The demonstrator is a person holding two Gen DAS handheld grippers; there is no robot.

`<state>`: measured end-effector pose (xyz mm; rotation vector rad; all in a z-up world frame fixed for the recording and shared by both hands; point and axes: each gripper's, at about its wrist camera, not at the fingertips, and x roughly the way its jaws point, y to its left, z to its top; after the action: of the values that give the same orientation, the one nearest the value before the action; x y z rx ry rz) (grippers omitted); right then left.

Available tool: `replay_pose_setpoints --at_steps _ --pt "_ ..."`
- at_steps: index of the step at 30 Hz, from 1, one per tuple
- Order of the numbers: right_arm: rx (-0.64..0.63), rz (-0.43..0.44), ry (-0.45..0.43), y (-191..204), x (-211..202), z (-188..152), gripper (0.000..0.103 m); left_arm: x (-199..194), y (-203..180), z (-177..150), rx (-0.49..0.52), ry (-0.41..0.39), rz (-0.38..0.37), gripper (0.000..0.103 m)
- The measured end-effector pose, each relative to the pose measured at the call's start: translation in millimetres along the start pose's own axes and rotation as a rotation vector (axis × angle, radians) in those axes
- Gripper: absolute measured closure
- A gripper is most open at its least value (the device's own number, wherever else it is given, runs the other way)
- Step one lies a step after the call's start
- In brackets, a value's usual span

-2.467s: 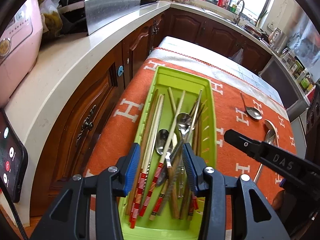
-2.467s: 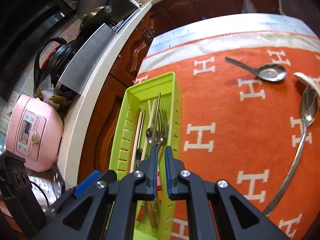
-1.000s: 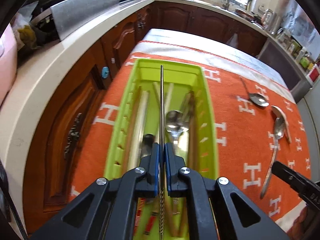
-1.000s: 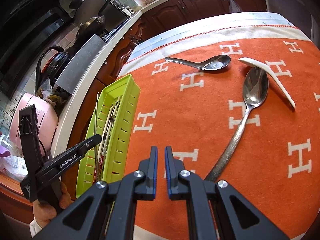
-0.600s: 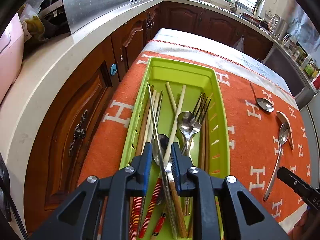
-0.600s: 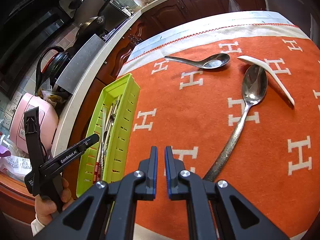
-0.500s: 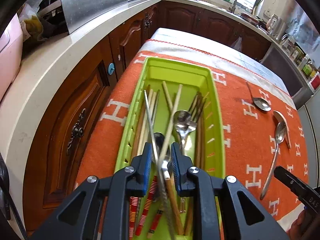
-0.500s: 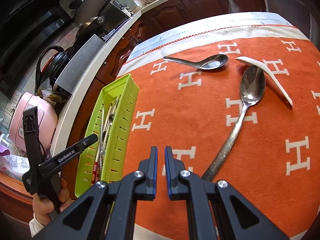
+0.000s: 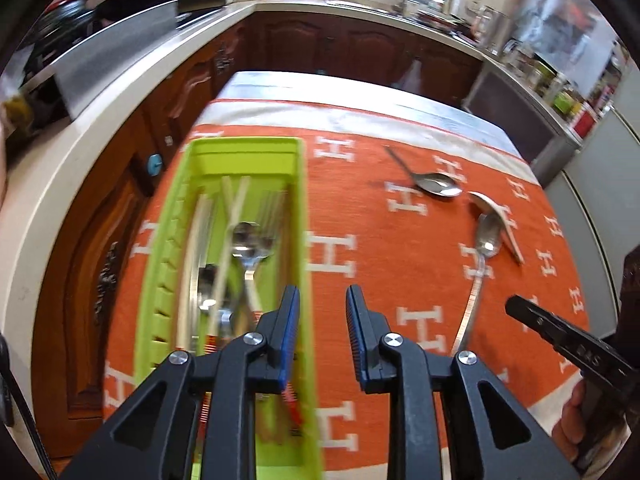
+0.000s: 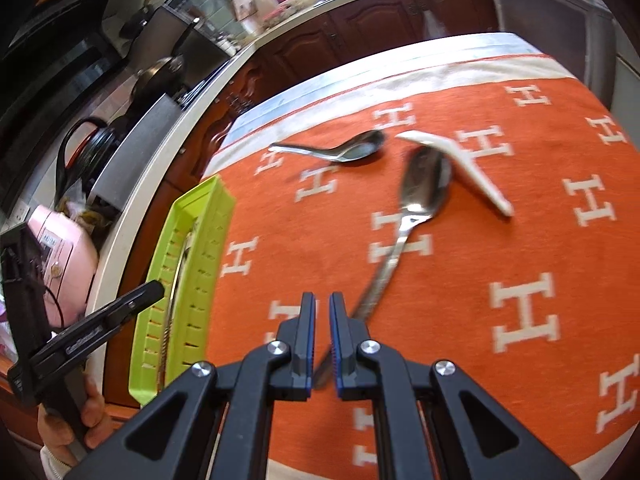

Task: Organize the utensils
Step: 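Move the left tool from the tray toward the long metal spoon, then grasp the long metal spoon with left tool while right tool grasps the white ceramic spoon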

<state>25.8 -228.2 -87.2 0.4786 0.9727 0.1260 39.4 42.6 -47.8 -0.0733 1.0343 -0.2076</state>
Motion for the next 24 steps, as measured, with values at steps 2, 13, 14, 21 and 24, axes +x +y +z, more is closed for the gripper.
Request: replay_pose_setpoints --at_steps 2,13,14,21,24 --pt "0.015 -0.019 -0.010 -11.0 -6.1 2.1 0.096 0.7 -12.1 1.0 0.015 0.011 -0.038 0.081" --pt "0.014 -0.121 -0.104 -50.0 -34.2 26.4 0.096 43.7 -99.0 14.3 0.133 0.101 -0.211 0.079" --pt "0.005 -0.136 -0.115 -52.2 -35.2 30.6 0.096 48.3 -105.0 16.1 0.145 0.107 -0.225 0.072" --pt "-0.047 -0.173 -0.143 -59.8 -35.9 43.4 0.081 97.4 -145.6 36.9 0.185 0.121 -0.242 0.053" --pt "-0.043 -0.166 -0.134 -64.6 -31.8 43.9 0.081 116.3 -148.6 45.6 0.162 0.117 -0.272 0.053"
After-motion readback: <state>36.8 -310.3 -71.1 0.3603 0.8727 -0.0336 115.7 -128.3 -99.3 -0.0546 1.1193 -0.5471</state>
